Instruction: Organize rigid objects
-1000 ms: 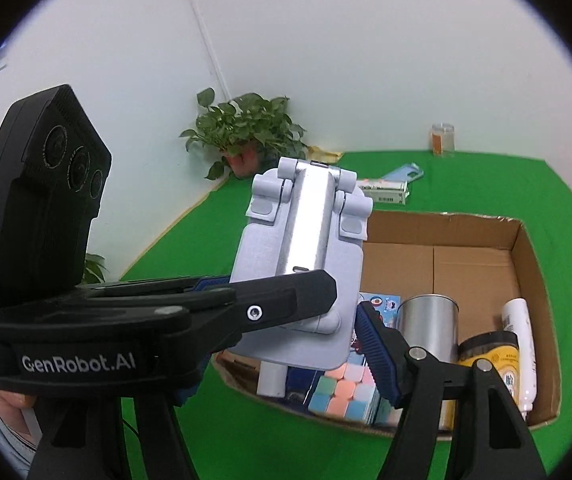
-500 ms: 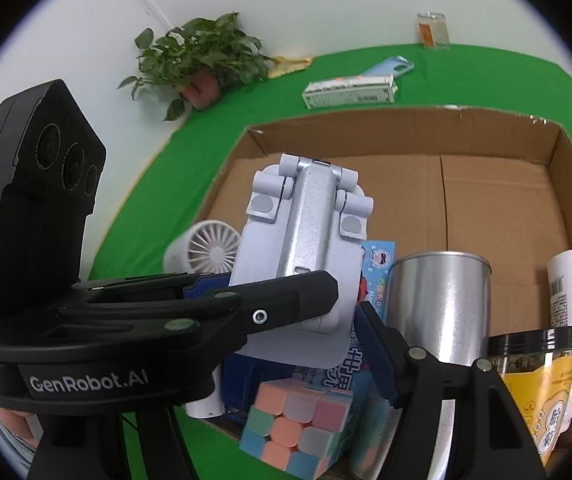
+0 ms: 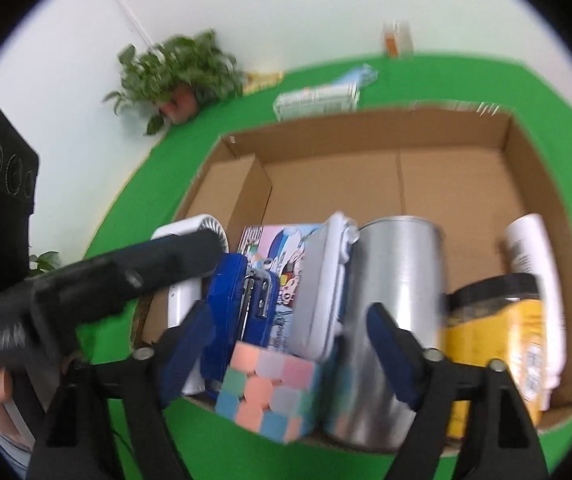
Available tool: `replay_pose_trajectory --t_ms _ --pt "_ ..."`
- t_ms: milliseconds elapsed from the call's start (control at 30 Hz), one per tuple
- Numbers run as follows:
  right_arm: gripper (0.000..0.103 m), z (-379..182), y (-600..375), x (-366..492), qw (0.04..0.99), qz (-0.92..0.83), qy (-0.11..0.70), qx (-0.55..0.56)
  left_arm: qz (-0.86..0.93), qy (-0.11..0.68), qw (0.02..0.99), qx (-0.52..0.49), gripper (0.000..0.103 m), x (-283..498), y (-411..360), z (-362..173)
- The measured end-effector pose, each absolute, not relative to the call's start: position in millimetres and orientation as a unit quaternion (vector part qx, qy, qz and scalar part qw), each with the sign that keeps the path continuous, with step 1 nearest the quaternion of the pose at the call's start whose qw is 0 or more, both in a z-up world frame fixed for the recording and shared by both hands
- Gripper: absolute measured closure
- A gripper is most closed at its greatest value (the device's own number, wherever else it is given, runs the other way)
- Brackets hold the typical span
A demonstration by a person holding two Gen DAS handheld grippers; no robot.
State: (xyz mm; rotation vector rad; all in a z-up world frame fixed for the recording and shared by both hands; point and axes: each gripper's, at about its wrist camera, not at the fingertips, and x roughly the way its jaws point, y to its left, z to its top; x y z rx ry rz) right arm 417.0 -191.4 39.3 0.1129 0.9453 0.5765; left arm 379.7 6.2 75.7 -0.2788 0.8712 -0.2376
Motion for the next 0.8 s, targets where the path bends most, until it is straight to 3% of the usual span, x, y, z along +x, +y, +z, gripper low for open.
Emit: replay_pose_trajectory --t_ms 33,100,233,533,800 --pt "0.018 44 -200 403 0.860 0.271 0.429 0.046 -0.097 0.392 0.907 -0.116 0.020 363 5 82" --pt "0.016 47 -213 383 0.882 0.253 0.396 0.029 -0.060 0.337 0.935 -0.090 0.000 332 1 91" --pt "0.013 40 -236 337 0.915 0.209 0.345 0.001 -0.010 0.262 0.963 -0.064 0.001 274 -15 93" --pt "0.013 13 -259 276 0.935 0.139 0.325 -0.038 0.033 0.280 0.958 -0.052 0.001 196 -56 60" --pt "0.013 6 -271 254 0.939 0.135 0.312 -0.044 0.022 0.292 0.955 -0.036 0.001 185 -91 34"
